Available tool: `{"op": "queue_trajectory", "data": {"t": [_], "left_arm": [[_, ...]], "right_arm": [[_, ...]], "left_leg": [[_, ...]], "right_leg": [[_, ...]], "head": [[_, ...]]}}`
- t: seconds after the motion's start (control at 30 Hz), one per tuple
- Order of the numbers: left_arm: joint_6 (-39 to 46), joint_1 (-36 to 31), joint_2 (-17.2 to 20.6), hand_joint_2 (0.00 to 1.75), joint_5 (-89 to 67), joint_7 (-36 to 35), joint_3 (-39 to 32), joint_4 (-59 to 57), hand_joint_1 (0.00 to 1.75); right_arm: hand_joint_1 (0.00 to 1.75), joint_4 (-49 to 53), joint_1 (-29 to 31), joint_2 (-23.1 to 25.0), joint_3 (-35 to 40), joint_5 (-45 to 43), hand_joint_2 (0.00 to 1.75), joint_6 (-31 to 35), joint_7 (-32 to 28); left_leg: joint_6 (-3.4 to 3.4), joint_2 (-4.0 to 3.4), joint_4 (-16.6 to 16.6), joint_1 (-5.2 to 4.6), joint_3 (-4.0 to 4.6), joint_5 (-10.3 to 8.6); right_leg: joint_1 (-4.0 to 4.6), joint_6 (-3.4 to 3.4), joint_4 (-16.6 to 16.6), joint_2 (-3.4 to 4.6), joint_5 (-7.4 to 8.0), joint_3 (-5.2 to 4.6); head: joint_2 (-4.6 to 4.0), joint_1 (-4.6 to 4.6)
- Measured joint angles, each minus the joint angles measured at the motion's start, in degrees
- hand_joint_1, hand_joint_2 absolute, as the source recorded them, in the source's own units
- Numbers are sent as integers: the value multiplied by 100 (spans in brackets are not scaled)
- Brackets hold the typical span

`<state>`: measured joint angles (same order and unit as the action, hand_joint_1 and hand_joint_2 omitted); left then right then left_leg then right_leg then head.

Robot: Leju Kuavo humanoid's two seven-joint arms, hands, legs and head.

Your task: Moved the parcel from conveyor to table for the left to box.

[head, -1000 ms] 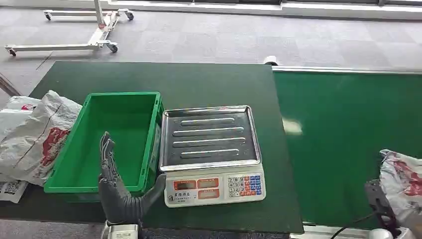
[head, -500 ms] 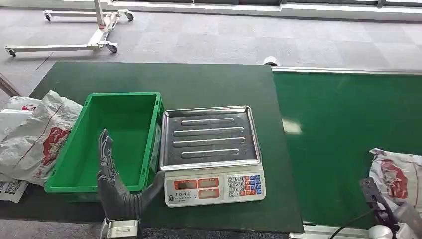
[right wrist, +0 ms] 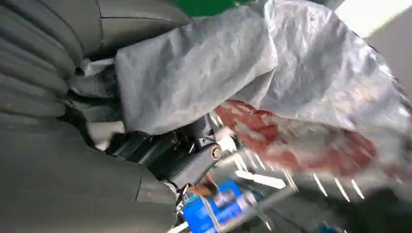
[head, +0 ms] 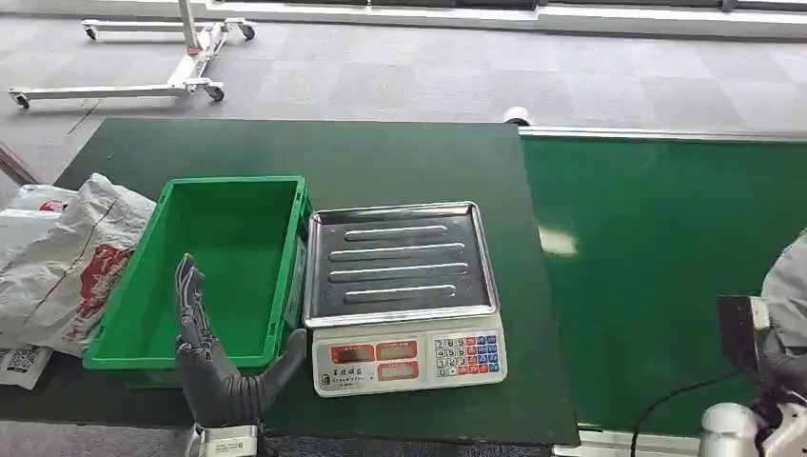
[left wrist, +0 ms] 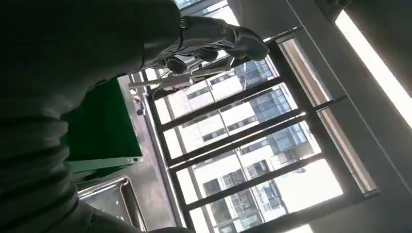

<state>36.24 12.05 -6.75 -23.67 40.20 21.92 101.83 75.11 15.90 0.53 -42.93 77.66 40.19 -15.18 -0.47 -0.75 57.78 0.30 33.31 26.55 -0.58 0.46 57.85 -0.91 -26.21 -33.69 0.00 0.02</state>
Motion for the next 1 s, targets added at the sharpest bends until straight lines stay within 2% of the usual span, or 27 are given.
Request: {"op": "queue_trajectory", "data": {"t": [0.07, 0.2, 0.27, 0.4, 0.43, 0.57, 0.6, 0.63, 0.77, 0.93, 0.97, 1.0], "left_arm": [[0, -4, -15, 175, -18, 0, -2, -11, 0], [2, -56, -52, 175, -30, 0, -2, -33, 0], [11, -80, -52, 175, -31, 0, -2, -42, 0], [160, -113, -52, 175, -4, 0, 0, -59, 0], [195, -117, -50, 175, 15, 0, 0, -61, 0], [96, -162, -46, 175, 26, 2, -2, -66, 0], [9, -190, -48, 175, 9, 0, -2, -74, 0], [-48, -223, -52, 175, -15, 0, -2, -83, 0], [-149, -275, -98, 175, -94, 0, -4, -120, 0], [127, -316, -83, 175, -15, 0, -4, -162, 0], [182, -315, -74, 175, 0, 0, -4, -170, 0], [229, -315, -65, 175, 6, 0, -4, -175, 0]], "right_arm": [[175, 661, 133, 300, -172, 6, 175, 2, -324], [175, 1541, 405, 727, -238, 173, 175, 0, -633], [175, 1802, 500, 878, -240, 171, 175, -2, -745], [175, 1892, 574, 1160, 16, -566, 175, -13, -1501], [175, 1870, 549, 1197, 180, -584, 175, -61, -1424], [175, 1496, 304, 1061, 1819, -17, 175, -354, -407], [175, 1383, 255, 1010, 2705, 155, 175, -439, -240], [175, 1303, 218, 965, 3204, 208, 175, -490, -156], [175, 943, -5, 773, 5250, 367, 175, -616, 86], [175, 597, -41, 642, 6720, 245, 175, -697, 99], [101, 525, -8, 616, 6901, 201, 175, -713, 115], [0, 447, 38, 598, 7040, 145, 175, -723, 117]], "left_leg": [[2, 18, 0, 0, 3, -7], [3, 12, 0, 0, 1, -7], [4, 12, 0, 0, 5, -6], [5, 12, 0, 0, 5, -6], [6, 14, 0, 0, 48, -4], [2, 2, -1, 0, 50, -5], [-1, -16, -1, 0, 29, -7], [-9, -19, -1, 0, 3, -16], [-17, 11, -2, 10, 11, -24], [-21, 8, -3, 9, 15, -20], [-21, 8, -3, 9, 15, -20], [-21, 8, -3, 9, 17, -20]], "right_leg": [[-6, 0, 0, -21, 0, 1], [-9, 2, 1, -12, 1, 2], [-9, 3, 0, -13, 2, 5], [-9, 4, 1, -10, 3, 12], [-9, 5, 1, -11, 3, 17], [-7, 3, 1, -4, 2, 5], [-5, -4, 1, 18, 8, -9], [-2, -11, 1, 17, 14, -12], [13, -17, 2, -11, 11, -11], [12, -18, 2, -4, 5, -16], [12, -17, 2, -5, 4, -16], [11, -17, 2, -5, 5, -17]], "head": [[0, 2], [0, 2], [0, 2], [0, 2], [0, 0], [0, 4], [0, 0], [0, -2], [0, 0], [0, 0], [0, 2], [0, 0]]}}
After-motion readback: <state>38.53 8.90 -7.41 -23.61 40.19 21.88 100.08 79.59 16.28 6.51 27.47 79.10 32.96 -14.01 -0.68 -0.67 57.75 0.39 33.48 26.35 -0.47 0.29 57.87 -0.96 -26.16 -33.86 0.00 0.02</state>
